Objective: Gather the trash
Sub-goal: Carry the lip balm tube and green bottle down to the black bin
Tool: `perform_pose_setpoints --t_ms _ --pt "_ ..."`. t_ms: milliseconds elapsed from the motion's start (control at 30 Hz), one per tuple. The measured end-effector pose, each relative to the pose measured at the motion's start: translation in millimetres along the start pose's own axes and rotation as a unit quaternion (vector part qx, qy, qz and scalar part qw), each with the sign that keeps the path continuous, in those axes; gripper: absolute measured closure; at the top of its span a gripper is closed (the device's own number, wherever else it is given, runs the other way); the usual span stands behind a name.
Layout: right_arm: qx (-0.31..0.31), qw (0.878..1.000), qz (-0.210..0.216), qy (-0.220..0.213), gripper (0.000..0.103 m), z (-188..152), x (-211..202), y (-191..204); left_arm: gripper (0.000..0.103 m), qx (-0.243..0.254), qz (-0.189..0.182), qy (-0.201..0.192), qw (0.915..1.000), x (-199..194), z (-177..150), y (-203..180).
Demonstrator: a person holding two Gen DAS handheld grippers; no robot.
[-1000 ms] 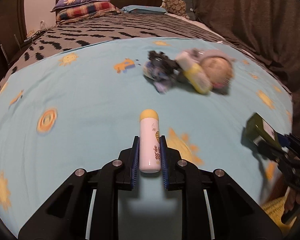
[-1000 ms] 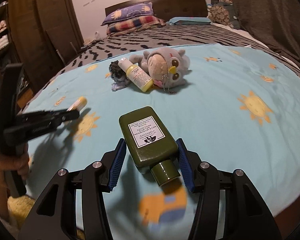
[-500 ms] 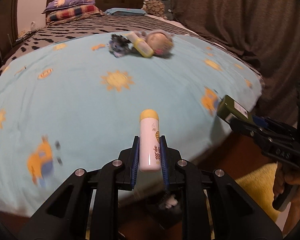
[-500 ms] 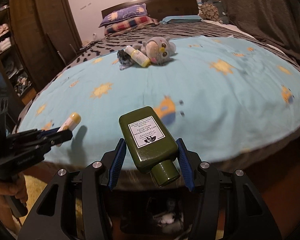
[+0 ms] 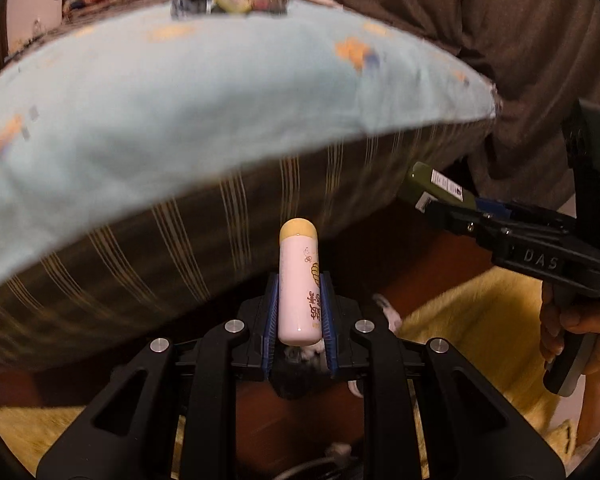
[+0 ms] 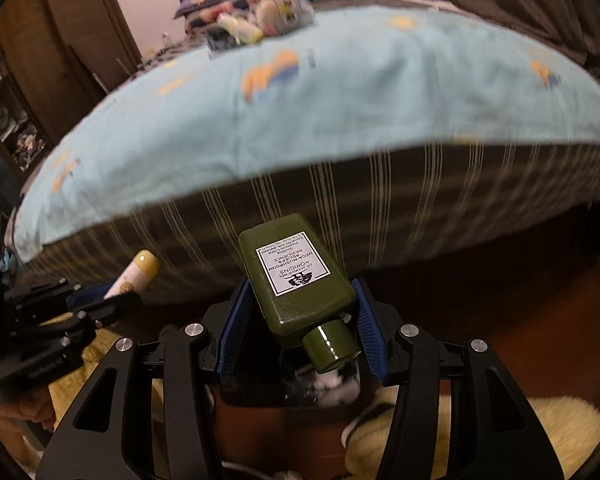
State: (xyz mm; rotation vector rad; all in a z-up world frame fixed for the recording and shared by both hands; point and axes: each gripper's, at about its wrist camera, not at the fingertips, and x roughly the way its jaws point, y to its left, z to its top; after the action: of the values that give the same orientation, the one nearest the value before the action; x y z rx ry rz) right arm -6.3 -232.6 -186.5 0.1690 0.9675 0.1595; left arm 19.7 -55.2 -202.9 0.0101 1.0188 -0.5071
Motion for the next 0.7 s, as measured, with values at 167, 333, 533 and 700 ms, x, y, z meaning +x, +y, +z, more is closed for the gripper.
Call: perform_pose_setpoints --t_ms 167,333,533,700 --pt "0.006 0.999 -0.006 0.035 0.051 -17 28 -5 0.085 -0.002 -0.008 0.032 0.9995 28 -20 0" --pt "0.026 0.998 -0.003 0.061 0.051 -28 57 -12 0.085 -0.014 -0.012 0.062 0.9979 59 -30 8" --pt "0.034 0.995 -0.004 0.089 0.051 -34 79 -15 0.085 -0.025 -0.016 0.09 0.9955 82 -36 16" --pt "0.037 0.994 -0.002 0.103 0.05 -36 91 -13 0.085 -0.026 -0.02 0.103 0.9941 96 -31 18"
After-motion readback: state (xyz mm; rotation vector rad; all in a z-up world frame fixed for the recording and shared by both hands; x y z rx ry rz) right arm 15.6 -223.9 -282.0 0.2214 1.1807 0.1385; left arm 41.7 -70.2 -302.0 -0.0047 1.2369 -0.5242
